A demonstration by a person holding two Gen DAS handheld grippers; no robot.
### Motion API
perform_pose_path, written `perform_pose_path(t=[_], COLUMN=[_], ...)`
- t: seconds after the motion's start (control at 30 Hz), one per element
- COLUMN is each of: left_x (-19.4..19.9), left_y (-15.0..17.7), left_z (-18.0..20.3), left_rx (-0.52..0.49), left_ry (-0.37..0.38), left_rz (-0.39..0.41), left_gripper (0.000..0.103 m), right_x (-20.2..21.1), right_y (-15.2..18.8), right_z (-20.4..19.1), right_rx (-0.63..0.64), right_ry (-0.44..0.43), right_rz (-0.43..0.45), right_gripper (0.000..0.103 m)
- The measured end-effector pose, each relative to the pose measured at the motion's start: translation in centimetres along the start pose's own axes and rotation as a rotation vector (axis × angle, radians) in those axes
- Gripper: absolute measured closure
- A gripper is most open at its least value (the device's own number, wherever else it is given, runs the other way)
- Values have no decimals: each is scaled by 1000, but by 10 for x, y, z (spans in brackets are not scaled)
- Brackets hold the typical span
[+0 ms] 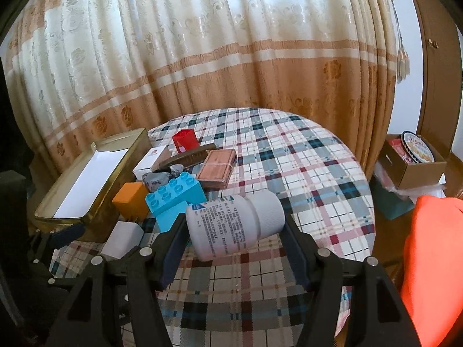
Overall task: Organize rigid objects
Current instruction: 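Close the left tool on the white charger and lift it, then carry the charger into the gold tray and open the left tool while the right tool carries the bottle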
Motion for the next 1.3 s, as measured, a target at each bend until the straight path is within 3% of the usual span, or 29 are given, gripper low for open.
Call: perform_pose_path(t=[0.07,0.13,0.27,0.47,0.53,0.7,0.77,0.83,0.87,1.13,1.3], left_x=[-2,-2,2,-14,-15,-10,-8,-6,-5,0,16], left_y=[2,5,4,3,3,5,5,5,4,0,-2], left_z=[2,7,19,19,21,25,26,28,29,29,21], left_rx=[-20,-28,-111,-31,-11,4,9,9,7,45,91], left_ry=[-18,-11,-59,15,45,127,158,185,195,290,351], left_rz=[-25,-60,-34,-146,-158,-127,-117,-100,-97,-69,8], left_gripper=[2,11,13,13,20,34,44,61,63,64,64], right_x=[0,2,8,9,9,10,9,9,9,12,14], right_y=[0,0,-4,-3,-3,-5,-5,-5,-5,-6,-8], right_z=[-1,0,7,18,18,17,16,16,15,12,13], right_rx=[5,5,-3,-46,-48,-40,-40,-40,-41,-35,-47], right_ry=[5,7,25,35,35,34,32,34,34,34,35], right_rz=[0,7,28,24,25,30,28,30,31,43,54], right_gripper=[38,38,38,37,38,38,38,38,38,38,38])
Point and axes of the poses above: each gripper's, at about its wrist camera, not at the fingertips, and x roughly against the way its jaws point, z to its right, y to its underside, the point moved 9 cm from there along -x, roughly the way its jaws point, and after that the axes turned 14 degrees about -y, right-handed, at the moved point
